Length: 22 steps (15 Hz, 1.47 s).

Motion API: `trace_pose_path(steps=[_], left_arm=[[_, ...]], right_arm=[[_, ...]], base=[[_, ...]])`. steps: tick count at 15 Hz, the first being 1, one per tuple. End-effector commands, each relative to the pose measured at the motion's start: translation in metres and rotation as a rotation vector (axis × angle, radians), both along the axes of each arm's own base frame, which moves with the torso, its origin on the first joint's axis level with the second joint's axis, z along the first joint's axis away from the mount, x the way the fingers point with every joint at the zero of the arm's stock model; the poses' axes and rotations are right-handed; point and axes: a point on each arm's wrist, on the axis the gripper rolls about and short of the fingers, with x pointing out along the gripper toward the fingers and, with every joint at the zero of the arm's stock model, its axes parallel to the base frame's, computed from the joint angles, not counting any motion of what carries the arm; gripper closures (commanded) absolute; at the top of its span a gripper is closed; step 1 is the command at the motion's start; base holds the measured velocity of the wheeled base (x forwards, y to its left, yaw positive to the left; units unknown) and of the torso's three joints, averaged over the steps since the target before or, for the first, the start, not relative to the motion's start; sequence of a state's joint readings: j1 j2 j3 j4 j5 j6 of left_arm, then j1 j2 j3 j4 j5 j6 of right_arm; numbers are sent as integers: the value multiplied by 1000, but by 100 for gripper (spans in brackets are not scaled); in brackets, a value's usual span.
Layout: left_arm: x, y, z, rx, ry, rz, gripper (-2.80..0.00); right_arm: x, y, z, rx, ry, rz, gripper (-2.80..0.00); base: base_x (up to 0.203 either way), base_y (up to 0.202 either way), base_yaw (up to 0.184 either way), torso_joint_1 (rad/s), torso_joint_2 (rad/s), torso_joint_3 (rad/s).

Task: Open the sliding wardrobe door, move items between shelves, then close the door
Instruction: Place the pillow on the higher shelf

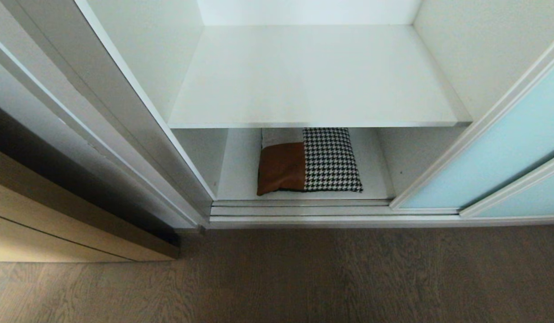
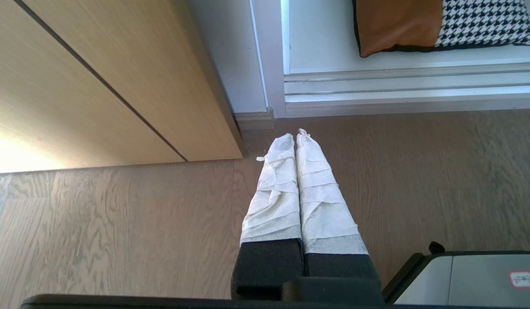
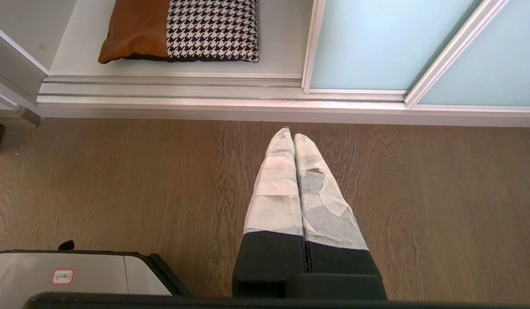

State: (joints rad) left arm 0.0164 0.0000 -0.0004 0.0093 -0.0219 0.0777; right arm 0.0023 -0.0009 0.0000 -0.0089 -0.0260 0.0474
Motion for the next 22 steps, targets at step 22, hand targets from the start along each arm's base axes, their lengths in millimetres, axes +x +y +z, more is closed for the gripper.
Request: trace_pose_path(steps=[22], left_arm=[[0,0,0,-35,7,4,0]], right_arm=[[0,0,0,0,-1,1,0]], base=[[0,0,0,1,0,-43]])
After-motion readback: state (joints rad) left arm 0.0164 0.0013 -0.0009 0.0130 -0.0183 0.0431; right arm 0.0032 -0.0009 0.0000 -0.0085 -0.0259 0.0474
